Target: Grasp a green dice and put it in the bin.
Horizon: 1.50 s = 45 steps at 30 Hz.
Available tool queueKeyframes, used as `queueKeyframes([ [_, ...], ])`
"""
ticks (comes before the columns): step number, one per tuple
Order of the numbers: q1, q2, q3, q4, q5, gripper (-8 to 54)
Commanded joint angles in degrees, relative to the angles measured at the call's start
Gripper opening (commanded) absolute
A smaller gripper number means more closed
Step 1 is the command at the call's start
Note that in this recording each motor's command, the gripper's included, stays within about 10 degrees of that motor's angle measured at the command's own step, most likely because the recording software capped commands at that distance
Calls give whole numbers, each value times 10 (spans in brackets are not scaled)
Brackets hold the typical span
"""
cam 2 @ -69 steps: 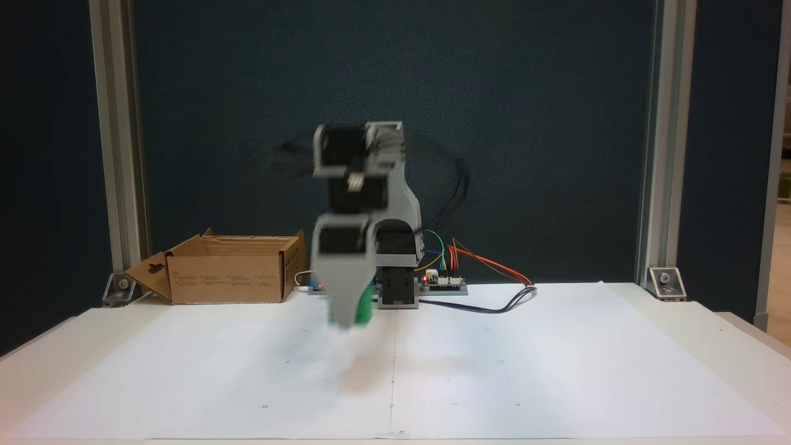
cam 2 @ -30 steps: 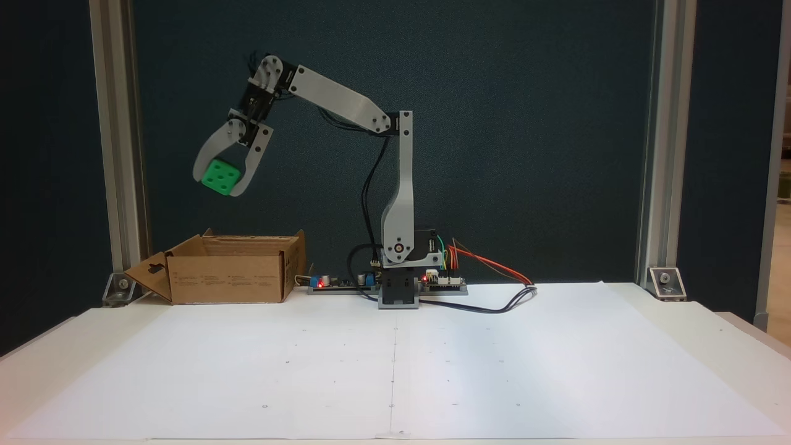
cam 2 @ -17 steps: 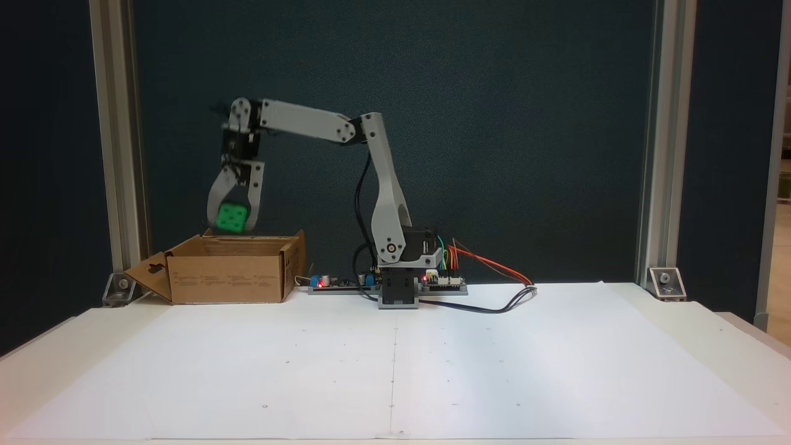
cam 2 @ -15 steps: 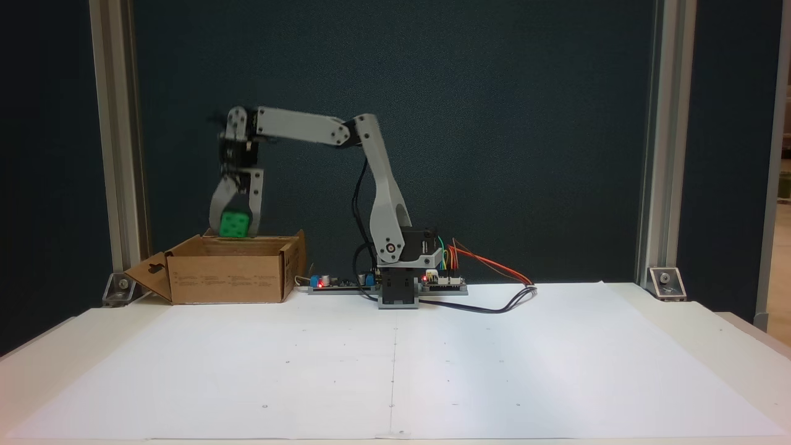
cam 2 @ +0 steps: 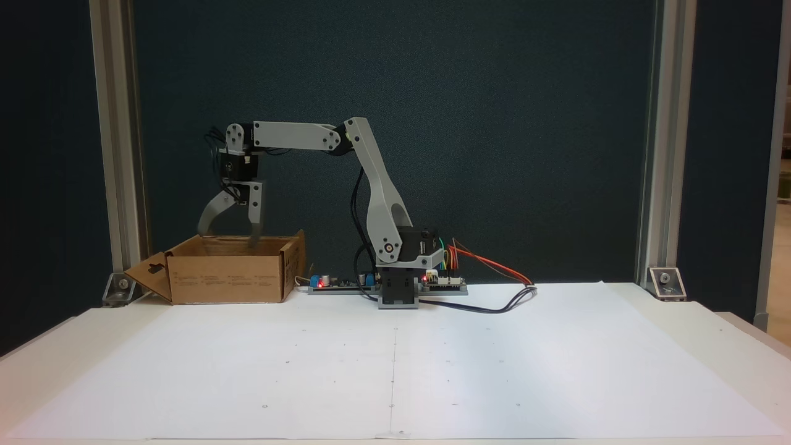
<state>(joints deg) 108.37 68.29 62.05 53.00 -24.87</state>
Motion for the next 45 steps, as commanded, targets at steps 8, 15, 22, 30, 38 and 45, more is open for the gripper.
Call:
queueKeyframes([
  [8, -196, 223, -15, -64, 253, 440],
  [15, -483, 309, -8, -80, 291, 441],
  [22, -772, 400, 182, -203, 296, 442],
  [30, -1082, 533, 489, -415, 296, 440],
  [38, -1061, 667, 708, -620, 292, 444],
  [45, -1047, 676, 849, -796, 290, 439],
])
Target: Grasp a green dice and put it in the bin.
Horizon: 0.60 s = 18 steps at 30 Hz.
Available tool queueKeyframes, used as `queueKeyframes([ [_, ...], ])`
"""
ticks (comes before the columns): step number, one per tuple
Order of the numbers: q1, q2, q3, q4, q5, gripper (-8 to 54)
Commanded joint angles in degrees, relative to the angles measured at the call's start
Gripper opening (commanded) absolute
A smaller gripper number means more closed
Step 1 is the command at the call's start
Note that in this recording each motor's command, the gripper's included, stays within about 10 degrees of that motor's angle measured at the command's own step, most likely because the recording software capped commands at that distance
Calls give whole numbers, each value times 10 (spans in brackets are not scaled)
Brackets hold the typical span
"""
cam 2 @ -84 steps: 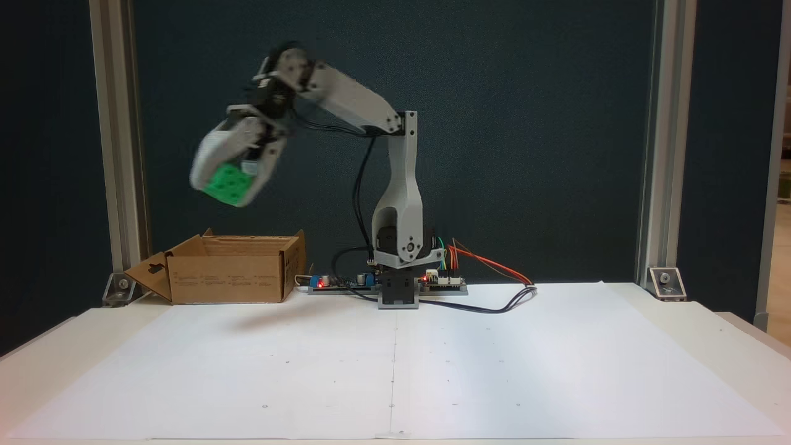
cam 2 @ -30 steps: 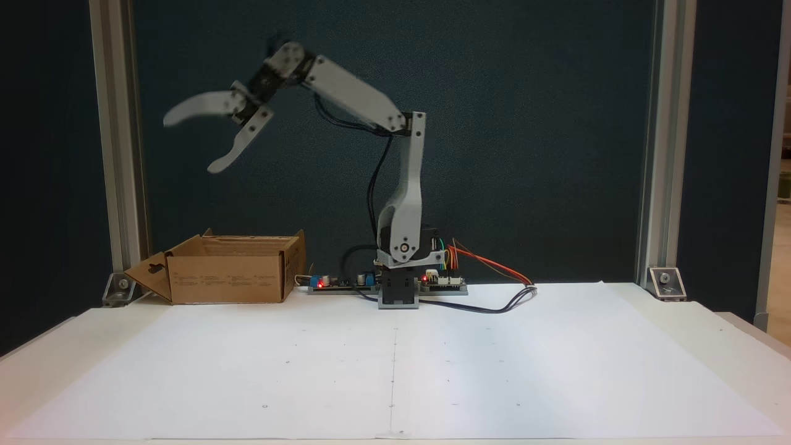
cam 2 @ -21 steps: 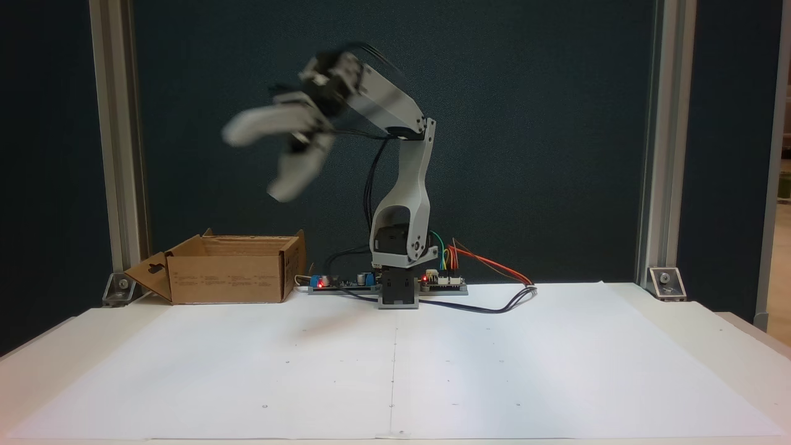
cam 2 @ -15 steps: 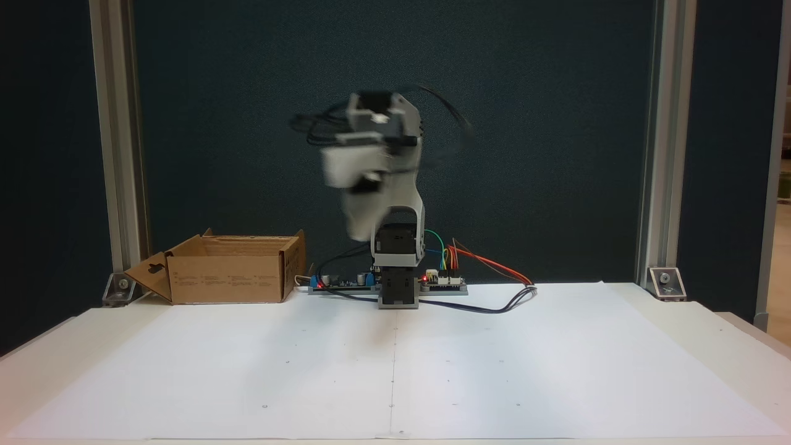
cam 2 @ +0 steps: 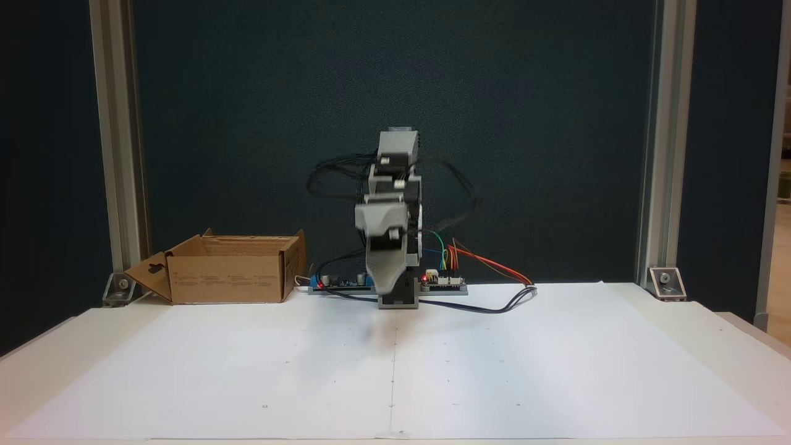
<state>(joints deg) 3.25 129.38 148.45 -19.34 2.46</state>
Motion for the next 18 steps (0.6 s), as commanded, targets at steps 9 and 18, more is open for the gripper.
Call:
queueKeyframes([
  [9, 6, 65, 53, -282, 17, 432],
  [18, 6, 65, 127, -491, 18, 435],
])
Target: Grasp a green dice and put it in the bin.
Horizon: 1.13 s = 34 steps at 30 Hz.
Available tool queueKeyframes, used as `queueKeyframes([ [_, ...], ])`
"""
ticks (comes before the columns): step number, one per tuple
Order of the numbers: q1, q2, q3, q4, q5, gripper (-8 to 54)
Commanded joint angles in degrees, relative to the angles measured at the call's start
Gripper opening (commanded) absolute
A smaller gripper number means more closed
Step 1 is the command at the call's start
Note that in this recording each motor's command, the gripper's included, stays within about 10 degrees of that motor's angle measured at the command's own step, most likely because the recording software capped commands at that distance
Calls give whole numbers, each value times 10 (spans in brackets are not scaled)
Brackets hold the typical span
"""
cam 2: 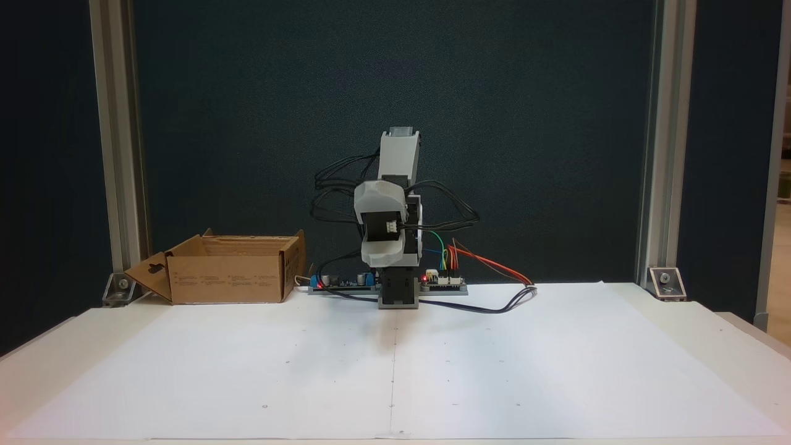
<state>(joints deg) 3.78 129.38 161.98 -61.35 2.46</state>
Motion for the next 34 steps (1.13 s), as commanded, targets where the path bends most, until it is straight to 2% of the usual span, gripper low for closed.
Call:
queueKeyframes([
  [1, 0, 65, 4, -95, 18, 435],
  [11, 0, 65, 144, -295, 18, 435],
  [34, -4, 62, 171, -292, 17, 445],
])
